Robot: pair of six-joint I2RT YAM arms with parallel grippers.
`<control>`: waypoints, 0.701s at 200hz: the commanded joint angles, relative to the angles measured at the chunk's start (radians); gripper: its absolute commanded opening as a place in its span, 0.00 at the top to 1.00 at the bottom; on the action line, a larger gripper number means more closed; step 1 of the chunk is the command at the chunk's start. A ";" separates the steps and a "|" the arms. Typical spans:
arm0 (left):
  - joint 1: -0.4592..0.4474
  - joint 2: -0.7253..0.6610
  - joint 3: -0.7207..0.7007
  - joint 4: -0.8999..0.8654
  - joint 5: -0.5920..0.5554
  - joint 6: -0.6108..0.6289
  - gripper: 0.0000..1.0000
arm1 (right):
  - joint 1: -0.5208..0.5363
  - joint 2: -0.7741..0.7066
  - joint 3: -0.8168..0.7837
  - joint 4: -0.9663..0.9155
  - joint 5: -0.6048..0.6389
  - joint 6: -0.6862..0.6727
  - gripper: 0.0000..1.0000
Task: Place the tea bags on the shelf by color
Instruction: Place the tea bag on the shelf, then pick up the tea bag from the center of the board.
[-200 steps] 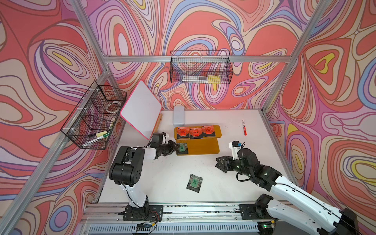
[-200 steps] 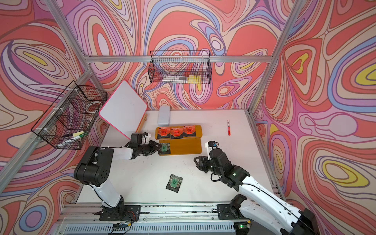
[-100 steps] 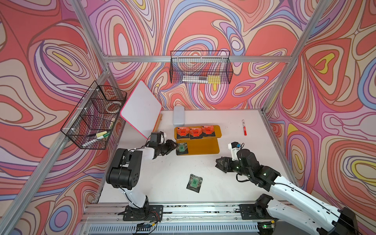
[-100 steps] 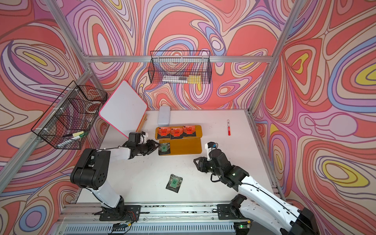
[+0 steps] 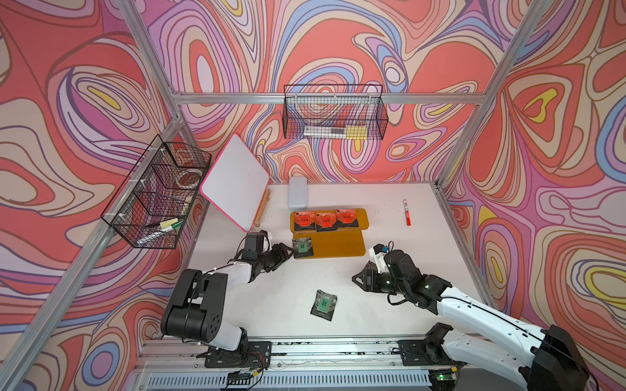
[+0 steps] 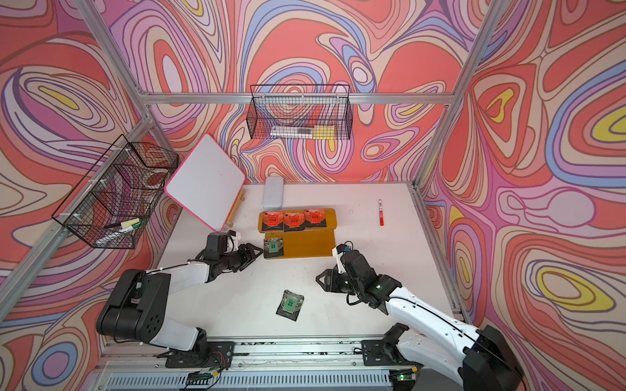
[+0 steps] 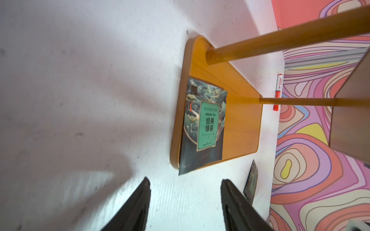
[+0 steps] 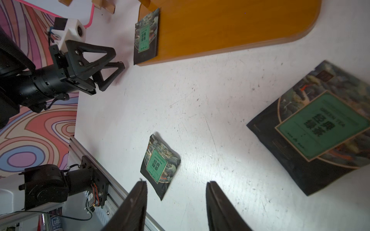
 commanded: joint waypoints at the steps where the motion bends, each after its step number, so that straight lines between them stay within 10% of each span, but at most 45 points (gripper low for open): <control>1: 0.008 -0.077 -0.048 -0.017 0.011 0.003 0.39 | 0.012 0.022 -0.035 0.090 -0.070 0.054 0.51; 140: -0.289 -0.424 -0.219 -0.109 -0.031 -0.074 0.37 | 0.189 0.280 -0.032 0.278 -0.061 0.166 0.56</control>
